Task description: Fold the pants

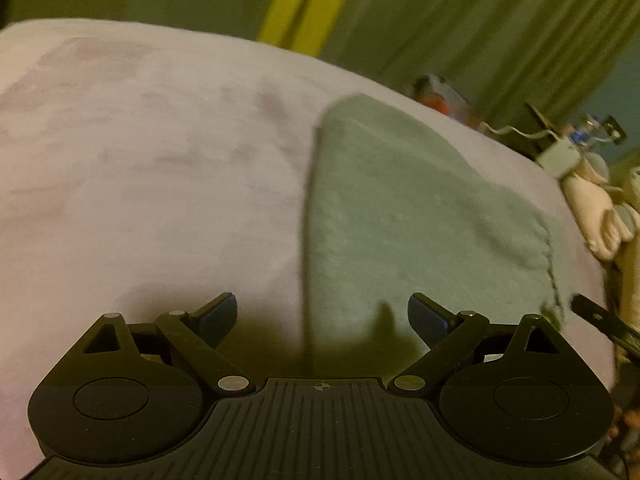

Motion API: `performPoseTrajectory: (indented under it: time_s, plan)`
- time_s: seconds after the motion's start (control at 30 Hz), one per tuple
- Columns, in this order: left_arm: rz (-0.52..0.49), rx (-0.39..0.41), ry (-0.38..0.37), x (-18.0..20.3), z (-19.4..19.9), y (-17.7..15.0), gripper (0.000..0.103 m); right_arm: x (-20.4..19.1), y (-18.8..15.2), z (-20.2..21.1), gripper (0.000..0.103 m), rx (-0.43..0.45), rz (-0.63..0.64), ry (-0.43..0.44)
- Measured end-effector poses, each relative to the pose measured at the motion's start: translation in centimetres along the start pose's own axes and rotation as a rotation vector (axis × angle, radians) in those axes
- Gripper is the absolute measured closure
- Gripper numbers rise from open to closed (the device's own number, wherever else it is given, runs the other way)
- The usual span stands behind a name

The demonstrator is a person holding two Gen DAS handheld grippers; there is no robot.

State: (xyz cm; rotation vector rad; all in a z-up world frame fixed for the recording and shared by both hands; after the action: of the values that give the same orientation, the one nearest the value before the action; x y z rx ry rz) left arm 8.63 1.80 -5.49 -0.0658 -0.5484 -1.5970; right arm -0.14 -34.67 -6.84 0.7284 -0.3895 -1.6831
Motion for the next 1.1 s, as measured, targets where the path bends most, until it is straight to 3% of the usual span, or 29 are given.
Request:
performPoseTrajectory:
  time_s: [0.17, 0.27, 0.47, 0.63, 0.67, 0.7, 0.73, 0.77, 0.8, 0.87, 0.97, 1.03, 1.1]
  plan:
    - [0.012, -0.073, -0.078, 0.7, -3.4, 2.0, 0.007, 4.5, 0.8, -5.4, 0.004, -0.217, -0.198, 0.169]
    - [0.038, -0.138, -0.161, 0.9, -5.2, 2.4, 0.006, 6.1, 1.1, -7.5, 0.004, -0.269, -0.256, 0.292]
    - [-0.019, -0.143, -0.206, 1.9, -7.3, 3.2, 0.002, 7.2, 1.8, -9.4, 0.004, -0.275, -0.287, 0.48]
    - [-0.022, -0.123, -0.261, 2.4, -8.4, 4.1, 0.002, 6.6, 2.4, -10.3, 0.004, -0.245, -0.23, 0.529]
    - [-0.019, -0.113, -0.274, 2.4, -8.4, 4.3, 0.006, 6.2, 2.5, -10.4, 0.004, -0.236, -0.212, 0.521]
    - [-0.012, -0.1, -0.277, 2.4, -8.5, 4.5, 0.022, 5.8, 2.6, -10.5, 0.008, -0.223, -0.189, 0.507]
    - [-0.018, -0.087, -0.272, 2.3, -8.4, 4.7, 0.036, 5.4, 2.7, -10.4, 0.023, -0.206, -0.172, 0.486]
    - [-0.033, -0.082, -0.271, 2.3, -8.4, 4.7, 0.053, 5.1, 3.0, -10.3, 0.03, -0.203, -0.16, 0.477]
    - [-0.041, -0.081, -0.296, 2.4, -8.3, 4.7, 0.058, 5.0, 3.1, -10.2, 0.034, -0.205, -0.161, 0.484]
    - [-0.045, -0.072, -0.31, 2.2, -8.2, 4.7, 0.057, 5.0, 3.0, -9.8, 0.036, -0.206, -0.17, 0.499]
    - [-0.027, -0.088, -0.298, 2.1, -9.1, 4.7, 0.043, 5.1, 3.2, -10.5, 0.026, -0.22, -0.196, 0.507]
    - [-0.02, -0.079, -0.298, 2.4, -9.2, 4.9, 0.043, 4.9, 3.4, -10.8, 0.019, -0.224, -0.213, 0.508]
    - [-0.032, -0.056, -0.294, 2.7, -9.1, 4.9, 0.06, 4.4, 3.4, -10.8, 0.022, -0.219, -0.202, 0.466]
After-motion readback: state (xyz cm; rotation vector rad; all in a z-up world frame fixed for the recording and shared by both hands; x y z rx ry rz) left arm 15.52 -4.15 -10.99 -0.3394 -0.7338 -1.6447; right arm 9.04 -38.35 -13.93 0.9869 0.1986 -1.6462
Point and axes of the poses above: each gripper's, at about its wrist camera, not at the fingertips, and z roughly against the way its jaws point, x to its right, y to its top, the point moved 6 cm from there along -z, roughly the way its jaws point, and after that the axes turned 12 degrees about -x, right-handed, at the moved point
